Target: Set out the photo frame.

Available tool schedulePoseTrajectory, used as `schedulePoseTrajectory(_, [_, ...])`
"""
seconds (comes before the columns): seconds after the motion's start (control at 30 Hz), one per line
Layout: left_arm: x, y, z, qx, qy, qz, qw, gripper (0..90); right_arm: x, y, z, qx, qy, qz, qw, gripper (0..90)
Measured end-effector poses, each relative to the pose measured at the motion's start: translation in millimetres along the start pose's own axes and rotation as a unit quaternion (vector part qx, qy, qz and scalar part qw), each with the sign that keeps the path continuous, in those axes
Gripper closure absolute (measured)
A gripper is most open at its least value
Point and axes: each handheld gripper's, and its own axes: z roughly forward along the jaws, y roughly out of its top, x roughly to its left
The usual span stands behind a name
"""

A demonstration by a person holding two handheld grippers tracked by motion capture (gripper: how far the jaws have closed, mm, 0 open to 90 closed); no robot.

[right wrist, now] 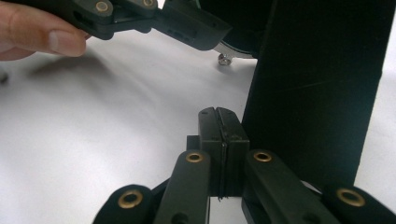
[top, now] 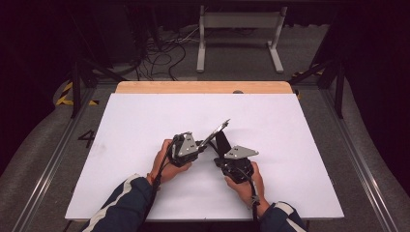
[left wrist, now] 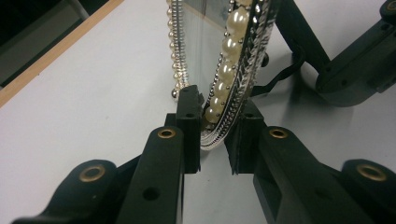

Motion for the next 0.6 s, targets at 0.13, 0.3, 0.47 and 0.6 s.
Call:
schedulePoseTrajectory(0.13, [-2.7,1.3,-1.9,0.007,0.004,0.013,0.9999,78.1,-3.0,-1.2,-1.0,0.002,0.005,0.006,1.0,90.0])
schedulePoseTrajectory(0.3, [-5.7,2.8,-4.1,0.014,0.01,0.025,0.9995,78.5,-3.8,-1.1,-2.0,0.005,0.004,0.004,1.0,90.0])
schedulePoseTrajectory(0.47, [-9.9,3.5,-6.4,0.019,0.017,0.032,0.9991,78.5,-5.7,-1.3,-3.3,0.007,0.0,0.001,1.0,90.0])
schedulePoseTrajectory(0.6, [-13.6,4.5,-6.1,0.02,0.024,0.036,0.9989,78.0,-8.4,-2.5,-4.9,0.006,-0.001,0.001,1.0,90.0])
